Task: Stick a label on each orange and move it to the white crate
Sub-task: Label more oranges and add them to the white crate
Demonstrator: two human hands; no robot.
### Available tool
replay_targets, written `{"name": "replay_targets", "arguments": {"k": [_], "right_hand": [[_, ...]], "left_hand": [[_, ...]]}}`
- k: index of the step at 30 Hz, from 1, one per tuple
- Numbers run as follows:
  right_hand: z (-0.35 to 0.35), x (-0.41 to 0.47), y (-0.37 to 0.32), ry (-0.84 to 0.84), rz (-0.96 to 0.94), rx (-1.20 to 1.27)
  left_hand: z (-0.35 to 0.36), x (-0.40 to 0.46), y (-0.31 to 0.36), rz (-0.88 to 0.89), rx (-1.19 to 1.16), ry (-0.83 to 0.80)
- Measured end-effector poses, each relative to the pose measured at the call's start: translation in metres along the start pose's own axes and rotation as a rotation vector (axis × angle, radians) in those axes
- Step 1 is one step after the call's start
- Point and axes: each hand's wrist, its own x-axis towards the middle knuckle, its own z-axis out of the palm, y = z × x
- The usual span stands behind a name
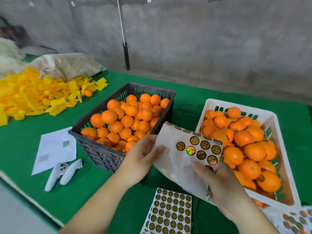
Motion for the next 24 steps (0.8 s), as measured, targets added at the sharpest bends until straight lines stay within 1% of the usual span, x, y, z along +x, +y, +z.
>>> {"name": "replay_targets", "arguments": {"k": [2,3,4,5,7,8,9,10,12,13,15,16,18,19,20,21,22,23,24], "right_hand": [[0.000,-0.004,0.007,0.115,-0.021,0.029],[0.001,-0.006,0.007,0.144,-0.025,0.058],[0.001,-0.008,0.007,0.161,-0.028,0.095],[-0.001,-0.010,0.008,0.172,-0.023,0.134],[0.000,-0.012,0.010,0.165,0.002,0.191],[0.001,-0.013,0.012,0.162,0.015,0.200],[0.002,-0.013,0.015,0.166,0.031,0.199],[0.003,-0.014,0.017,0.173,0.050,0.195],[0.003,-0.015,0.024,0.171,0.080,0.187],[0.002,-0.014,0.028,0.169,0.085,0.182],[0.001,-0.013,0.035,0.170,0.100,0.189],[0.000,-0.012,0.038,0.176,0.107,0.203],[-0.003,-0.011,0.041,0.183,0.112,0.238],[-0.004,-0.011,0.041,0.178,0.109,0.246],[-0.005,-0.012,0.040,0.173,0.103,0.241],[-0.008,-0.012,0.041,0.158,0.100,0.230],[-0.009,-0.013,0.038,0.151,0.109,0.222],[-0.010,-0.013,0.035,0.137,0.110,0.206],[-0.012,-0.012,0.035,0.126,0.104,0.196]], "left_hand": [[-0.024,0.028,-0.016,0.034,0.371,0.014],[-0.039,0.046,-0.024,-0.008,0.525,0.018],[-0.053,0.063,-0.032,-0.110,0.650,-0.014],[-0.063,0.082,-0.042,-0.260,0.797,-0.101],[-0.070,0.106,-0.059,-0.538,1.070,-0.423],[-0.070,0.113,-0.067,-0.625,1.133,-0.562],[-0.068,0.119,-0.074,-0.695,1.145,-0.642],[-0.066,0.124,-0.080,-0.739,1.130,-0.673],[-0.066,0.132,-0.095,-0.759,1.099,-0.653],[-0.066,0.135,-0.104,-0.739,1.092,-0.594],[-0.063,0.139,-0.119,-0.738,0.983,-0.400],[-0.063,0.139,-0.123,-0.740,0.940,-0.340],[-0.064,0.137,-0.115,-0.746,0.955,-0.217],[-0.065,0.136,-0.105,-0.696,0.934,-0.105],[-0.066,0.134,-0.093,-0.612,0.854,0.013],[-0.066,0.130,-0.080,-0.534,0.656,0.140],[-0.062,0.121,-0.060,-0.480,0.469,0.214],[-0.054,0.108,-0.038,-0.465,0.271,0.232],[-0.045,0.093,-0.023,-0.441,0.052,0.210]]}}
